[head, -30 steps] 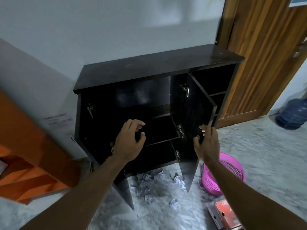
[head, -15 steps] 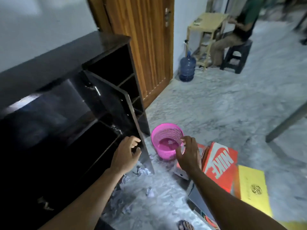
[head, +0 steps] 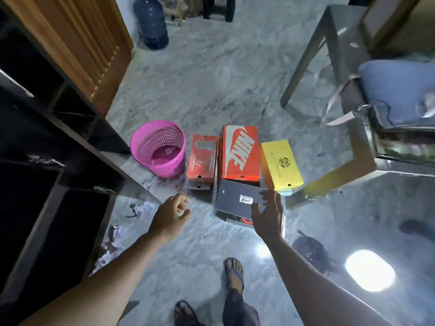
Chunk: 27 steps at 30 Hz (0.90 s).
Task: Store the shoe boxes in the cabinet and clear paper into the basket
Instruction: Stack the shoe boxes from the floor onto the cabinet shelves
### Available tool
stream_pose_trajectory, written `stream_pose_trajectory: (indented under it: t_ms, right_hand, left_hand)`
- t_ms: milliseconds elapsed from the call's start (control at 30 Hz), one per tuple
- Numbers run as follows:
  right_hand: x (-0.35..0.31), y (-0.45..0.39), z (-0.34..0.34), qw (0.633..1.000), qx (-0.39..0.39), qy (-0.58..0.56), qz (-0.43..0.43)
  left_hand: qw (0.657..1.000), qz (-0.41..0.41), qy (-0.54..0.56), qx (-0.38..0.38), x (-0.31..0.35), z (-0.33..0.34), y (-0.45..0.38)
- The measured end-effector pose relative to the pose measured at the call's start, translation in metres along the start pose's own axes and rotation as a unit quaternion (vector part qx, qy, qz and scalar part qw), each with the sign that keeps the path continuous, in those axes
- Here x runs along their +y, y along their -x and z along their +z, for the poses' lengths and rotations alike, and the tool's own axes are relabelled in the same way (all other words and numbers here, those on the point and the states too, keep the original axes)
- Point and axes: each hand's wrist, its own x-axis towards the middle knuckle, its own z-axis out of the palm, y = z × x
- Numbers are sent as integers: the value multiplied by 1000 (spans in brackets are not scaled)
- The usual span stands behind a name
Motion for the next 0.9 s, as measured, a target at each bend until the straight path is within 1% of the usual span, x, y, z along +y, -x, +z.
stream_pose_trajectory:
  t_ms: [100,200,300,400,500,633,733,833,900]
  right_hand:
    - [58,3,15,997,-20,30,63]
    - [120,0,38,993,-10,35,113]
    - [177,-4,65,985,-21,64,157]
    - [231,-10,98,979,-22,49,195]
    - [283,-27,130,976,0,39,213]
    - [341,-57,169,974,16,-16,225]
    - [379,-76,196,975,10,-49,215]
    - [405,-93,214,984,14,-61,170]
    - [415,-94,223,990,29,-53,129]
  left_hand:
    - [999,-26,9,-28,-17,53,-21]
    - [998,-43,23,-50,-32,99,-49]
    - [996,-59,52,-52,-54,140,-81]
    - [997,-51,40,-36,-85,185,-117]
    - [997,-40,37,-49,-114,234,-162]
    - [994,-47,71,-69,-149,294,-218]
    - [992,-41,67,-96,-168,329,-252]
    - [992,-35,57,-104,-177,352,-274]
    - [995,-9,58,-84,-185,360,-280]
